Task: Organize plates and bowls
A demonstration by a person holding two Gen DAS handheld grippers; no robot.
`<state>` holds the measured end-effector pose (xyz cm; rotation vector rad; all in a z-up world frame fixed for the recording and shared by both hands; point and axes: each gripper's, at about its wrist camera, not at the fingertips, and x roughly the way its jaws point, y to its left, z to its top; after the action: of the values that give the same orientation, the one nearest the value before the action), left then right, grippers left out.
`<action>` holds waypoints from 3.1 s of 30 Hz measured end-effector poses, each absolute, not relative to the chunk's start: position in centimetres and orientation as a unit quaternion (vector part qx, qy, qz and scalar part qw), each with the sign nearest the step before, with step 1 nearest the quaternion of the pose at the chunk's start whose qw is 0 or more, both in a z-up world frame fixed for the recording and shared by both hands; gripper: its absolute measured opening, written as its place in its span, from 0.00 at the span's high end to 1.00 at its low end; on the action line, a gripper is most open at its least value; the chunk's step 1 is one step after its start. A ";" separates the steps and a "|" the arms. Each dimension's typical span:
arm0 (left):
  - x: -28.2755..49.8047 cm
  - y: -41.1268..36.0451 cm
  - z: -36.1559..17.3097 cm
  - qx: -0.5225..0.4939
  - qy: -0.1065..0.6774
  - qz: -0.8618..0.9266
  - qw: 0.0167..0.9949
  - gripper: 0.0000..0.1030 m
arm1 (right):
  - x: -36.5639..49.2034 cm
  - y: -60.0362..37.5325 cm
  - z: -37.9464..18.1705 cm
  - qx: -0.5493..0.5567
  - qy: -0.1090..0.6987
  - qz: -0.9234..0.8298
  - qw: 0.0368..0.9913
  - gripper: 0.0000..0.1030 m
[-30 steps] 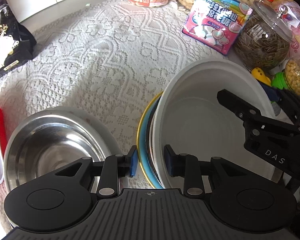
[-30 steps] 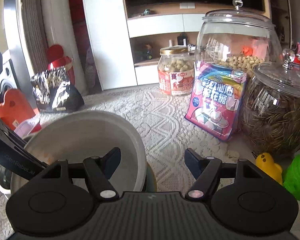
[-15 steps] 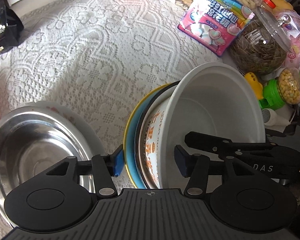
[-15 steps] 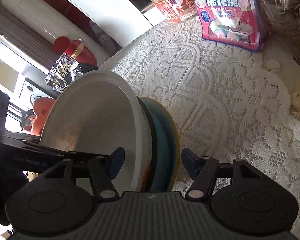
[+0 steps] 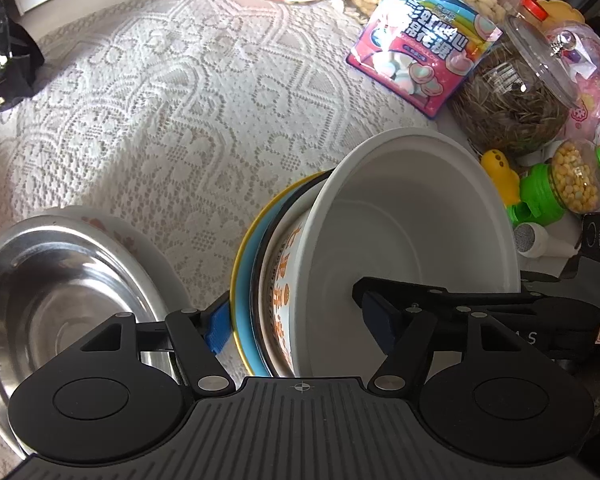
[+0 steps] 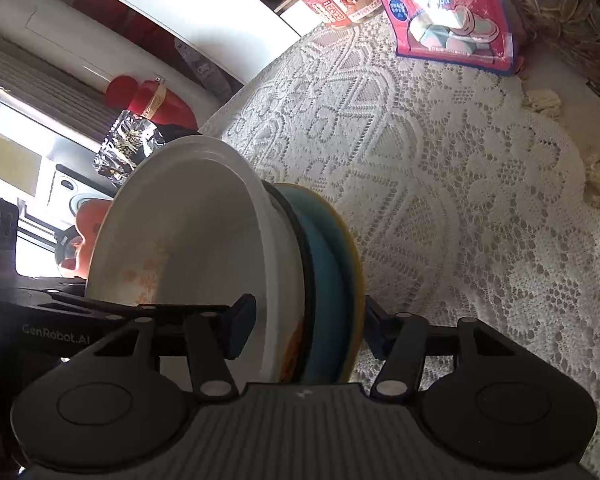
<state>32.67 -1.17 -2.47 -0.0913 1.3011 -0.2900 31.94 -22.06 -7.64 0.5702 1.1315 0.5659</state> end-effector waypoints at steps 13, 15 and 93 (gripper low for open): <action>32.5 -0.6 -2.4 -0.056 0.606 -0.139 0.781 0.30 | 31.8 -22.5 -7.9 0.284 0.519 0.269 0.760 0.43; 32.5 -0.7 -2.3 -0.053 0.606 -0.140 0.781 0.30 | 31.8 -22.6 -8.0 0.286 0.519 0.270 0.758 0.43; 29.2 3.7 2.0 -0.094 0.543 -0.164 0.818 0.36 | 30.3 -17.3 -0.5 0.186 0.539 0.234 0.787 0.46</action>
<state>29.24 3.66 2.01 -0.2013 1.1562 -0.3496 30.34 -17.31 -0.52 0.4005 1.1626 0.5051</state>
